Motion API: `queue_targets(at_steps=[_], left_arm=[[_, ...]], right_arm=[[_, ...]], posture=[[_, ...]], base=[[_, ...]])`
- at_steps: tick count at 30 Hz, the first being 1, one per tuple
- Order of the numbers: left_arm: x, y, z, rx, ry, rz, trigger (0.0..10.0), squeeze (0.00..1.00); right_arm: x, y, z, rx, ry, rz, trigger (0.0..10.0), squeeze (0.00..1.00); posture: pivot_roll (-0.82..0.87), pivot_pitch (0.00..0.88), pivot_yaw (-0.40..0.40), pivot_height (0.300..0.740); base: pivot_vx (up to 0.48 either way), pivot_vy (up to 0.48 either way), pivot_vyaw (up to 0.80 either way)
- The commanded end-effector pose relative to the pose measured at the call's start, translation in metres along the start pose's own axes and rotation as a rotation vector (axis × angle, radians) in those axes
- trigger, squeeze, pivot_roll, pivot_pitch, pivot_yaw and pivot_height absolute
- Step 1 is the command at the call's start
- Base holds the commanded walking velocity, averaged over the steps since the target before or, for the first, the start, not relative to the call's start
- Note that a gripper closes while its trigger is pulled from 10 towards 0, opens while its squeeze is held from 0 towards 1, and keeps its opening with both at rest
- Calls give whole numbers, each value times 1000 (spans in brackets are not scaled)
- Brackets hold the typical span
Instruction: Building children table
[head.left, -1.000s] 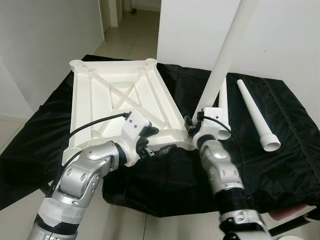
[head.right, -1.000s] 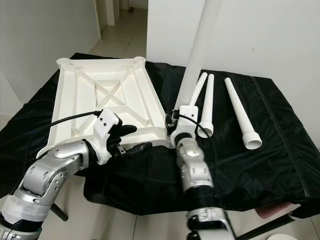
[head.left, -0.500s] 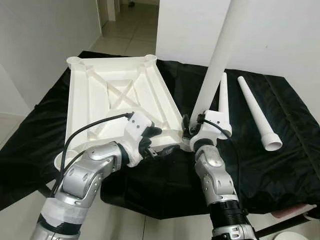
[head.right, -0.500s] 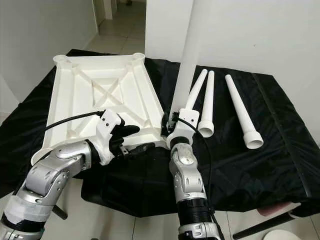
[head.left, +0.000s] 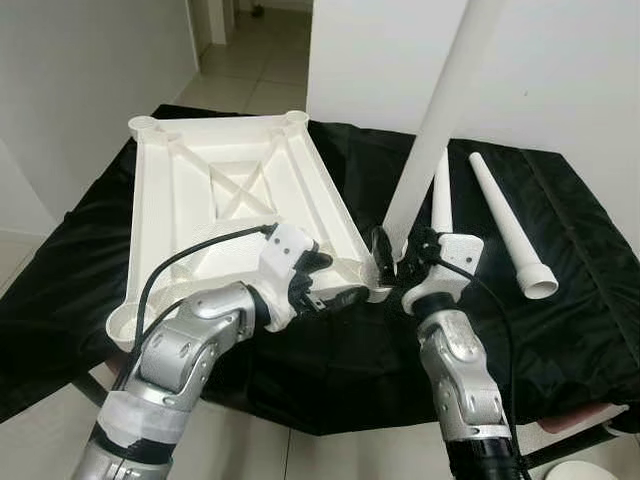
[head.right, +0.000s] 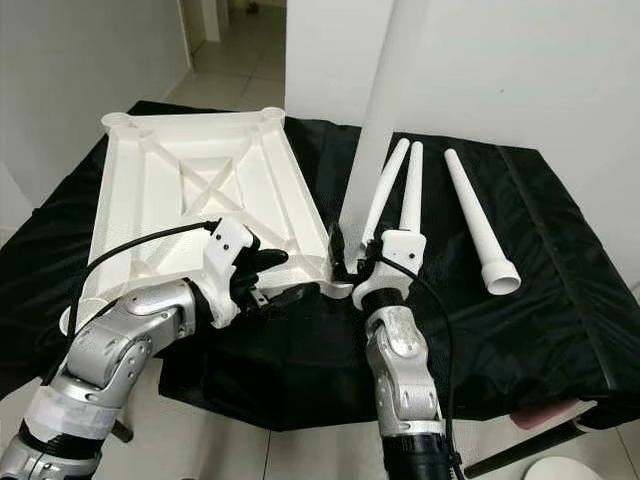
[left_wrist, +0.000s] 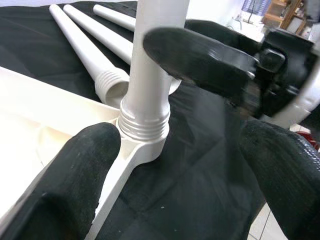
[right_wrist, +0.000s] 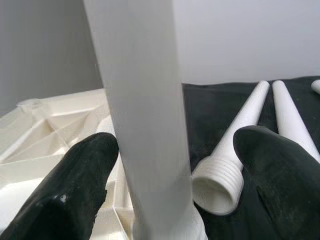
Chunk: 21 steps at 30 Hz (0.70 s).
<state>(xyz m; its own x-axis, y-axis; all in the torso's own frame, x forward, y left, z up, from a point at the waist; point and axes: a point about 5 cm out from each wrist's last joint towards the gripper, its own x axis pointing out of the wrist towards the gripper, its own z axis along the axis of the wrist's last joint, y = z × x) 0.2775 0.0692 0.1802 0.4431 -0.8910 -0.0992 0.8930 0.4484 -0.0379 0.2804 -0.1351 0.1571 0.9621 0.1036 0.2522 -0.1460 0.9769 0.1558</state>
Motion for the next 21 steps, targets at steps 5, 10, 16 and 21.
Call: queue_targets(at_steps=[5,10,16,21], left_arm=[[1,5,-3,17,21,21,10000,0],[0,18,-6,24,46,97,10000,0],[-2,33,-12,-18,44,231,10000,0],[-5,40,-22,-15,87,322,10000,0]], right_arm=[[-22,-6,-3,11,3,18,10000,0],[-38,-9,-11,15,35,13,10000,0],[-42,-5,-21,13,56,45,10000,0],[-47,-3,-25,-2,71,63,10000,0]], posture=[[-19,1,-18,740],[-25,14,-1,740],[-38,26,28,740],[-50,23,39,740]], base=[[0,0,0],[0,0,0],[0,0,0],[0,0,0]])
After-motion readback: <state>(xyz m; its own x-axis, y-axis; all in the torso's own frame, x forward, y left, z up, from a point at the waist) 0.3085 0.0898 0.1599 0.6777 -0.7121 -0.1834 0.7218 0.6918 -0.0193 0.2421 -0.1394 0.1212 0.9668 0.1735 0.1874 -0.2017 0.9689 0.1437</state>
